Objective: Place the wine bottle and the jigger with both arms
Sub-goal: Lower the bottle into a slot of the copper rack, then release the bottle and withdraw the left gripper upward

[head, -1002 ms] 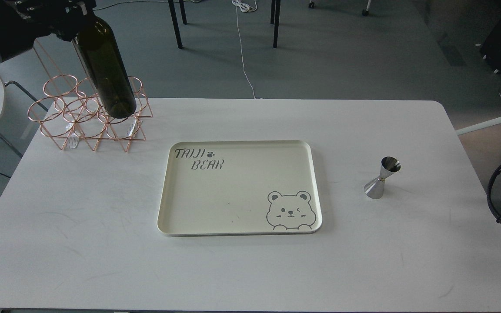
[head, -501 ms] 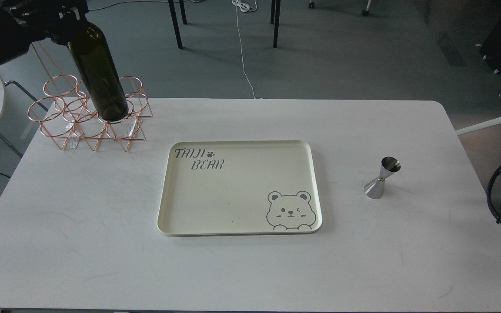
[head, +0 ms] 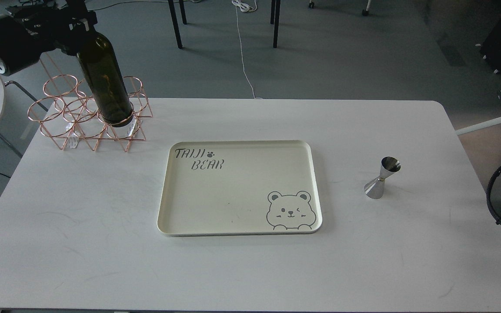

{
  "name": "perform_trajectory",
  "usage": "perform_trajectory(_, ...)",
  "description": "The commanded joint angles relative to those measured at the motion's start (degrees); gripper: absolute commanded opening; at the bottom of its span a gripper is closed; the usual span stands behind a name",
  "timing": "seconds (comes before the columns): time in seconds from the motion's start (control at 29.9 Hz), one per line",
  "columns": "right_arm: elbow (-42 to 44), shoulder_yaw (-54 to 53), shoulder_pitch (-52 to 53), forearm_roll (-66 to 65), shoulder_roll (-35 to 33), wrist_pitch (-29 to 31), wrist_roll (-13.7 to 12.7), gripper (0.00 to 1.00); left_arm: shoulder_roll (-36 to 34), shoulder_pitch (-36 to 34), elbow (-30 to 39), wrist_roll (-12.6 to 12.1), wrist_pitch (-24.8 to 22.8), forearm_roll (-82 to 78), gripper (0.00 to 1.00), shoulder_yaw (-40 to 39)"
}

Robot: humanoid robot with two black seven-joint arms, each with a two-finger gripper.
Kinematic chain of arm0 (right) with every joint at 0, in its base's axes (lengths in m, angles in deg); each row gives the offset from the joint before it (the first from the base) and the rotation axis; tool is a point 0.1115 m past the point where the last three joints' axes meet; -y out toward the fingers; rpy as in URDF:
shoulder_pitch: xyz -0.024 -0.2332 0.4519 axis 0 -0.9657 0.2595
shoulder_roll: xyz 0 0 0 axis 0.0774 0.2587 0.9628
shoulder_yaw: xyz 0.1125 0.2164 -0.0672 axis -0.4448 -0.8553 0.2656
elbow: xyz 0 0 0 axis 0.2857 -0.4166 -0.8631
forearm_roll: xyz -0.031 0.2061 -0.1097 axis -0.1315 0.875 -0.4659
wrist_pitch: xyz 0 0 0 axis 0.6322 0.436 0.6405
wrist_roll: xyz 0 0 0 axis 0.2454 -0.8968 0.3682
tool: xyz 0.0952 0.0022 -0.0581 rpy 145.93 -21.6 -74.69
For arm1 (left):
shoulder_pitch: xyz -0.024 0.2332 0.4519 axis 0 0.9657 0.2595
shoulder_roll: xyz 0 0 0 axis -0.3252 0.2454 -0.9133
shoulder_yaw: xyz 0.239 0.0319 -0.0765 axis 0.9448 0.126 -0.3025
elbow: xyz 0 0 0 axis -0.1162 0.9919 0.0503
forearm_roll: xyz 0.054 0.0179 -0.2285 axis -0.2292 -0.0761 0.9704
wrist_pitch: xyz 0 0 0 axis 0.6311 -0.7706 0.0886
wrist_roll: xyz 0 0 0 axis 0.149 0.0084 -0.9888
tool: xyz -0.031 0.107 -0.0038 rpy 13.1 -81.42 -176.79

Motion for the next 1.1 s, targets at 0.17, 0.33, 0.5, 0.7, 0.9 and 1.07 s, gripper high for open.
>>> perform_trajectory(0.17, 0.0, 0.0, -0.03, 0.0, -0.09, 0.0, 0.0, 0.97, 2.3, 0.1, -4.05, 0.72, 2.41, 0.44, 0.17, 4.14)
perform_trajectory(0.33, 0.0, 0.0, 0.14, 0.0, -0.09, 0.0, 0.0, 0.97, 3.44, 0.28, -5.45, 1.39, 2.85, 1.05, 0.18, 5.82)
perform_trajectory(0.5, 0.08, 0.0, 0.06, 0.0, -0.09, 0.0, 0.0, 0.97, 3.53, 0.45, -5.54, 1.34, 4.34, 2.46, 0.26, 6.52)
perform_trajectory(0.7, 0.0, 0.0, 0.14, 0.0, -0.09, 0.0, 0.0, 0.97, 3.45, 0.45, -5.54, 1.39, 4.78, 3.08, 0.46, 6.52)
perform_trajectory(0.9, 0.0, 0.08, 0.23, 0.0, 0.0, 0.0, 0.0, 0.97, 3.45, 0.54, -5.54, 1.39, 4.78, 3.16, 0.68, 6.52)
perform_trajectory(1.07, 0.0, 0.08, 0.06, 0.0, -0.09, 0.0, 0.0, 0.97, 3.54, 0.28, -5.45, 1.39, 4.96, 9.11, 0.89, 5.29)
